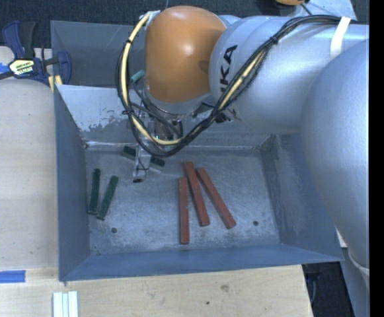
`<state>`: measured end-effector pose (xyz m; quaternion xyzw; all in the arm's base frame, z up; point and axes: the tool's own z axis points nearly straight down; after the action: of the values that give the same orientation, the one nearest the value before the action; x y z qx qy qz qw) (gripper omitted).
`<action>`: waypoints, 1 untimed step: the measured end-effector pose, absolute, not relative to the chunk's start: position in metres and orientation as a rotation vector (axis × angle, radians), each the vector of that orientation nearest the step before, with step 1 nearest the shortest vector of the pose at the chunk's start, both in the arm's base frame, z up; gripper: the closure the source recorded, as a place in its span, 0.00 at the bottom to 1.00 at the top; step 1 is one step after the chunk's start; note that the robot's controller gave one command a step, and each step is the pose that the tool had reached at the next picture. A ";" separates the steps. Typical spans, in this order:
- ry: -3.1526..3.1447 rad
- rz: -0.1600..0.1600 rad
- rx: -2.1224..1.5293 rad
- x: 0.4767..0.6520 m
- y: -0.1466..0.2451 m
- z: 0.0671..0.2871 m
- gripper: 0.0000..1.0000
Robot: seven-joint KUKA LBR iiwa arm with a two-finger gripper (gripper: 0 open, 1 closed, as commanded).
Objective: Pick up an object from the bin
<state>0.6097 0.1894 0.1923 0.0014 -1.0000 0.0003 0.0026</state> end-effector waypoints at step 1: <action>-3.145 -0.002 0.001 0.612 0.189 0.197 0.00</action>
Offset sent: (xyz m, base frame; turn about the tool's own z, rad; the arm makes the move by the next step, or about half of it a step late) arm 0.0044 -0.0488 -0.1223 0.0192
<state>0.6116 0.1888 0.1975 0.0002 -1.0000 -0.0007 -0.0015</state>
